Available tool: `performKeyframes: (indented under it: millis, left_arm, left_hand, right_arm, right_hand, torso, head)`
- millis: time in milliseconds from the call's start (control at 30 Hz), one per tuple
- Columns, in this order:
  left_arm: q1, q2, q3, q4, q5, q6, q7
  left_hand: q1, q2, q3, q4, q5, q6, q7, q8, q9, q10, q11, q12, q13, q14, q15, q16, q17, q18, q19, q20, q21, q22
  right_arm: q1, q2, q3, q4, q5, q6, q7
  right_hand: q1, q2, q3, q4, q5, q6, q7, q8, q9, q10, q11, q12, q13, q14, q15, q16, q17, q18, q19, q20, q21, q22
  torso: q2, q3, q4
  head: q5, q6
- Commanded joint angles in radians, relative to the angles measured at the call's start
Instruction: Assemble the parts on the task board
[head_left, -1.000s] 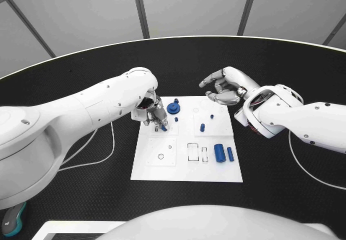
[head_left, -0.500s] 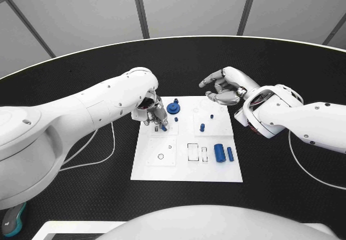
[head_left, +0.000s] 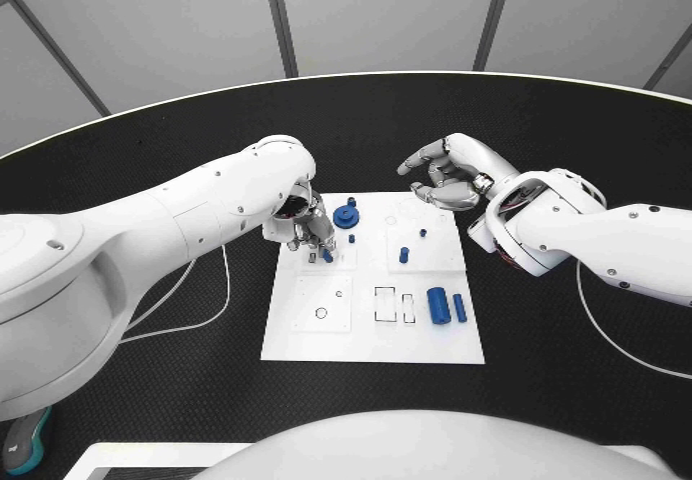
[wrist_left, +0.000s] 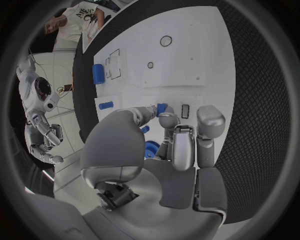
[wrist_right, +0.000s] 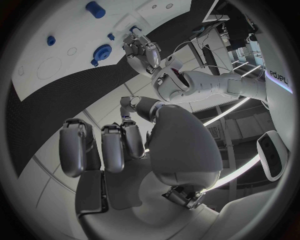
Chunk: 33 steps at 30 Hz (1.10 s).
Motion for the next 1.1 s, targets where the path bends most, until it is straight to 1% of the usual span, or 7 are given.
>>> performKeyframes:
  millis: [33, 367, 633, 900, 1033, 1067, 1100]
  left_arm:
    - [0.000, 0.000, 0.000, -0.001, 0.000, 0.002, -0.062]
    - [0.000, 0.002, 0.000, -0.007, 0.000, 0.010, -0.063]
    - [0.000, 0.002, 0.000, -0.008, 0.000, 0.008, -0.063]
    - [0.000, 0.001, 0.000, -0.010, 0.000, 0.009, -0.063]
    - [0.000, 0.001, 0.000, -0.010, 0.000, 0.007, -0.063]
    - [0.000, 0.001, 0.000, -0.010, 0.000, 0.005, -0.062]
    - [0.000, 0.000, 0.000, -0.009, 0.000, 0.004, -0.062]
  left_hand:
    - [-0.018, -0.005, -0.019, 0.006, 0.005, 0.058, -0.050, -0.001, 0.004, 0.001, -0.006, -0.002, 0.000, 0.069, -0.003, 0.002, 0.134, -0.008, 0.001, -0.002, 0.002, 0.000]
    - [-0.049, -0.022, -0.090, 0.037, 0.005, 0.067, -0.051, -0.011, 0.014, 0.001, -0.006, -0.005, 0.004, 0.069, -0.003, 0.001, 0.134, -0.008, 0.000, -0.002, 0.003, 0.001]
    - [-0.052, -0.023, -0.102, 0.041, 0.006, 0.068, -0.052, -0.013, 0.015, 0.001, -0.006, -0.005, 0.005, 0.069, -0.004, 0.001, 0.134, -0.008, -0.001, -0.002, 0.002, 0.001]
    - [-0.052, -0.015, -0.108, 0.044, 0.006, 0.069, -0.052, -0.016, 0.016, -0.001, -0.007, -0.007, 0.003, 0.069, -0.004, 0.001, 0.134, -0.007, -0.002, -0.002, 0.002, 0.000]
    - [-0.048, -0.004, -0.110, 0.044, 0.006, 0.069, -0.053, -0.019, 0.018, -0.002, -0.007, -0.008, 0.002, 0.069, -0.004, 0.001, 0.134, -0.007, -0.003, -0.002, 0.000, -0.001]
    - [-0.036, 0.011, -0.105, 0.040, 0.006, 0.066, -0.054, -0.023, 0.019, -0.004, -0.008, -0.010, -0.001, 0.069, -0.005, 0.001, 0.134, -0.007, -0.004, -0.003, -0.001, -0.003]
    - [-0.031, 0.015, -0.103, 0.038, 0.006, 0.065, -0.054, -0.024, 0.019, -0.006, -0.008, -0.012, -0.004, 0.068, -0.005, 0.000, 0.133, -0.006, -0.004, -0.003, -0.001, -0.003]
  right_arm:
    - [0.000, 0.000, 0.000, 0.000, 0.000, 0.000, 0.000]
    - [0.000, 0.000, 0.000, 0.000, 0.000, 0.000, 0.000]
    - [0.000, -0.001, 0.000, 0.000, 0.000, 0.000, -0.001]
    - [0.000, -0.001, 0.000, 0.000, 0.000, 0.001, -0.001]
    - [0.000, -0.001, 0.000, -0.001, 0.000, 0.001, -0.001]
    - [0.000, -0.001, 0.000, -0.001, 0.000, 0.002, -0.001]
    - [0.000, -0.001, 0.000, -0.001, 0.000, 0.002, -0.001]
  right_hand:
    - [-0.008, 0.001, 0.000, -0.006, 0.003, 0.009, -0.001, -0.007, -0.002, -0.005, -0.002, -0.002, 0.068, 0.076, 0.005, -0.007, 0.140, 0.011, 0.038, 0.006, -0.001, 0.141]
    - [-0.008, 0.001, 0.000, -0.006, 0.003, 0.009, -0.001, -0.007, -0.002, -0.005, -0.002, -0.002, 0.068, 0.076, 0.005, -0.007, 0.140, 0.011, 0.038, 0.006, -0.001, 0.141]
    - [-0.008, 0.001, 0.000, -0.006, 0.003, 0.009, -0.001, -0.007, -0.002, -0.005, -0.002, -0.002, 0.068, 0.076, 0.005, -0.007, 0.140, 0.011, 0.038, 0.006, -0.001, 0.141]
    - [-0.008, 0.001, 0.000, -0.006, 0.003, 0.009, -0.001, -0.007, -0.002, -0.005, -0.002, -0.002, 0.068, 0.076, 0.005, -0.007, 0.140, 0.011, 0.038, 0.006, -0.001, 0.141]
    - [-0.008, 0.001, 0.000, -0.006, 0.003, 0.009, -0.001, -0.007, -0.002, -0.005, -0.002, -0.002, 0.068, 0.076, 0.005, -0.007, 0.140, 0.011, 0.038, 0.006, -0.001, 0.141]
    - [-0.008, 0.001, 0.000, -0.006, 0.003, 0.009, -0.001, -0.007, -0.002, -0.005, -0.002, -0.002, 0.068, 0.076, 0.005, -0.007, 0.140, 0.011, 0.038, 0.006, -0.001, 0.141]
    - [-0.008, 0.001, 0.000, -0.006, 0.003, 0.009, -0.001, -0.007, -0.002, -0.005, -0.002, -0.002, 0.068, 0.076, 0.005, -0.007, 0.140, 0.011, 0.038, 0.006, -0.001, 0.141]
  torso:
    - [0.000, 0.0000, 0.0002]
    - [-0.001, -0.0001, -0.0002]
    - [0.000, -0.0001, 0.0000]
    - [-0.001, -0.0002, -0.0003]
    - [-0.001, -0.0003, 0.0001]
    - [-0.001, -0.0004, 0.0003]
    - [-0.001, -0.0003, 0.0002]
  head:
    - [0.000, 0.000]
    - [0.000, 0.000]
    - [0.000, 0.000]
    - [0.001, 0.000]
    - [0.001, 0.000]
    - [0.001, 0.000]
    - [0.001, 0.000]
